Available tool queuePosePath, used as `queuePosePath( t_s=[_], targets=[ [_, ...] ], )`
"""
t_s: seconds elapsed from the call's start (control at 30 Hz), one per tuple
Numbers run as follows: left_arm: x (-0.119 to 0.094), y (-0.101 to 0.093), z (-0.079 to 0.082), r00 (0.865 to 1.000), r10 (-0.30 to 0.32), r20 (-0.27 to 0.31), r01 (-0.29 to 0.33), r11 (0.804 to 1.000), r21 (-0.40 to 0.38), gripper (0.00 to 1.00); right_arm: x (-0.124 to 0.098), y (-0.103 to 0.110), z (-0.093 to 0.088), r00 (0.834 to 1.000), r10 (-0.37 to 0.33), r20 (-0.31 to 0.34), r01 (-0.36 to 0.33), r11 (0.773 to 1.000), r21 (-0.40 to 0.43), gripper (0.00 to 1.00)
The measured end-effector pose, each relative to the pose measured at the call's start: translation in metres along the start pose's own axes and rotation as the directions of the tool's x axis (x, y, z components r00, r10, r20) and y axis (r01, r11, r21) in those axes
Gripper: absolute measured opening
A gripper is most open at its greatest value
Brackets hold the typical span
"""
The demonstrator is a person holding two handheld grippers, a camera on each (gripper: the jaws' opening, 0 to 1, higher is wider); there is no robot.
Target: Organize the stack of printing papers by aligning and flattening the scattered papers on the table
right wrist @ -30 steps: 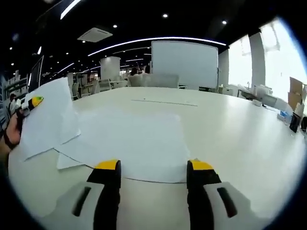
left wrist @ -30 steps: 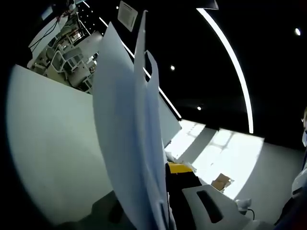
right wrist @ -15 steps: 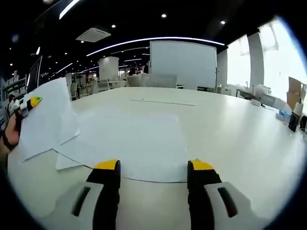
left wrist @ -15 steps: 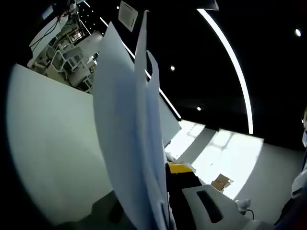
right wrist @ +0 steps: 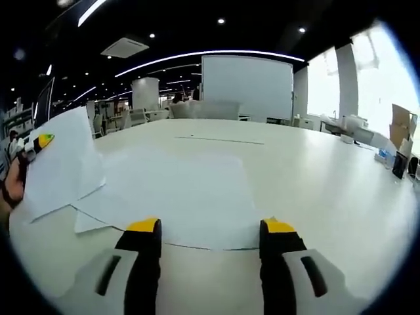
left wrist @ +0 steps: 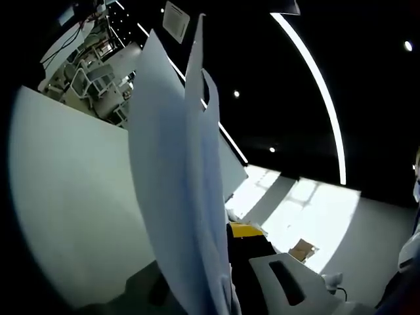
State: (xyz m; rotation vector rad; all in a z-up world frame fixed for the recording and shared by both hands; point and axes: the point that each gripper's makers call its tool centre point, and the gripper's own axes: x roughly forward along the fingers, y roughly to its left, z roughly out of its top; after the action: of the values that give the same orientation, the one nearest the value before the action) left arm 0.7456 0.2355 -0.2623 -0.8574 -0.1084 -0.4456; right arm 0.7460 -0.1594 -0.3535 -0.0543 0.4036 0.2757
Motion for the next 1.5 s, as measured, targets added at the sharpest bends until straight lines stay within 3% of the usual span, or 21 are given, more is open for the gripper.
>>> queuePosePath(
  t_s=[0.57, 0.8, 1.03, 1.5],
  targets=[
    [0.000, 0.000, 0.000, 1.000, 0.001, 0.001, -0.001, 1.000, 0.001, 0.07, 0.010, -0.002, 0.001, 1.000, 0.021, -0.006, -0.021, 1.000, -0.008, 0.48],
    [0.000, -0.001, 0.000, 1.000, 0.000, 0.000, 0.000, 1.000, 0.000, 0.07, 0.008, 0.000, 0.002, 1.000, 0.026, -0.003, -0.026, 1.000, -0.011, 0.34],
    [0.000, 0.000, 0.000, 1.000, 0.001, 0.001, -0.001, 1.000, -0.002, 0.07, 0.001, 0.004, 0.002, 1.000, 0.028, -0.001, -0.028, 0.999, -0.033, 0.29],
    [0.000, 0.001, 0.001, 1.000, 0.002, 0.002, -0.002, 1.000, -0.001, 0.07, -0.005, 0.011, 0.002, 0.999, 0.033, 0.009, -0.033, 0.999, -0.030, 0.27]
  ],
)
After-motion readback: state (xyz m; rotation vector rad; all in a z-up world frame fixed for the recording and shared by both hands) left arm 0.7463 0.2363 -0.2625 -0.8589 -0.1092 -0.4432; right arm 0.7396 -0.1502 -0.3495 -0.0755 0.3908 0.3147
